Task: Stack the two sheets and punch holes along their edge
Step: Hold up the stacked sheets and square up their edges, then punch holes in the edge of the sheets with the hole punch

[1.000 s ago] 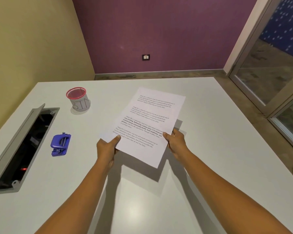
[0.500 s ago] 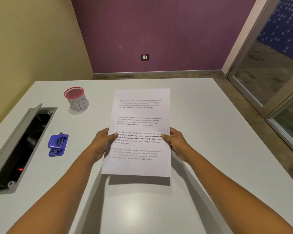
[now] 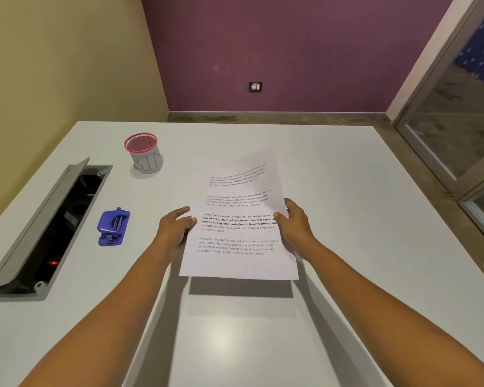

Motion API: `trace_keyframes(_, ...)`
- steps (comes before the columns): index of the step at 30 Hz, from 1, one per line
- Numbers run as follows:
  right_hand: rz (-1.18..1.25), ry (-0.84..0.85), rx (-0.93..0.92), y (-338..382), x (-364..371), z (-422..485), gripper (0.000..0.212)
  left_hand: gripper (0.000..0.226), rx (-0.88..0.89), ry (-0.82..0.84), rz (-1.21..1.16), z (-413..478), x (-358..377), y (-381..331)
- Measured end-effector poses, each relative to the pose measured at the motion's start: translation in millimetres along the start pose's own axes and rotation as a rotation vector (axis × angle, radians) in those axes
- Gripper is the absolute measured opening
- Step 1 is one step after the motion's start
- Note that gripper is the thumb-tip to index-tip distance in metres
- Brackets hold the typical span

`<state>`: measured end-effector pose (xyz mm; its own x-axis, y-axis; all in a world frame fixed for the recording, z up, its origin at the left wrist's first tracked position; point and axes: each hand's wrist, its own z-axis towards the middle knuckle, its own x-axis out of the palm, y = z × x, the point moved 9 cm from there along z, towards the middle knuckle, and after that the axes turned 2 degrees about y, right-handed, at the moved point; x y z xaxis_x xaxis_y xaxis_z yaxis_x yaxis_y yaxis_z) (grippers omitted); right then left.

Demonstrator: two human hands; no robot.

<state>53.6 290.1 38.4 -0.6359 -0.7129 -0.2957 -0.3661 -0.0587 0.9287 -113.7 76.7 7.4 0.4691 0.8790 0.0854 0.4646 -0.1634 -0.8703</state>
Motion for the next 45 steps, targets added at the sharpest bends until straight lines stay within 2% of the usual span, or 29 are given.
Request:
trace_keyframes(7, 0.039, 0.010, 0.029, -2, 12, 14, 0.032, 0.030, -0.014, -0.095, -0.010, 14, -61, -5)
trace_keyframes(10, 0.061, 0.030, 0.045, -5, 23, 19, 0.031, 0.027, 0.041, -0.248, 0.120, 24, -103, -16)
trace_keyframes(14, 0.093, 0.042, 0.071, -8, 36, 25, 0.033, 0.020, 0.124, -0.535, 0.370, 36, -166, -36)
trace_keyframes(18, 0.077, 0.041, 0.090, -13, 44, 31, 0.033, 0.029, 0.102, -0.694, 0.564, 45, -207, -52)
trace_keyframes(22, 0.065, 0.023, 0.113, -19, 47, 36, 0.034, 0.022, -0.080, -0.643, 0.595, 61, -226, -39)
trace_keyframes(26, 0.065, 0.017, 0.122, -22, 52, 37, 0.032, 0.041, -0.163, -0.598, 0.493, 67, -228, -24)
trace_keyframes(32, 0.056, 0.023, 0.123, -24, 58, 35, 0.031, 0.045, -0.154, -0.566, 0.464, 72, -223, -16)
trace_keyframes(35, 0.068, 0.023, 0.121, -24, 57, 33, 0.030, 0.027, -0.123, -0.510, 0.434, 72, -211, -19)
trace_keyframes(36, 0.076, 0.022, 0.121, -24, 56, 32, 0.030, 0.023, -0.115, -0.493, 0.409, 73, -208, -20)
trace_keyframes(40, 0.115, 0.007, 0.116, -24, 47, 30, 0.030, 0.032, -0.105, -0.433, 0.299, 73, -196, -18)
trace_keyframes(45, 0.230, -0.025, 0.117, -27, 29, 26, 0.031, 0.028, -0.078, -0.338, 0.110, 59, -155, -12)
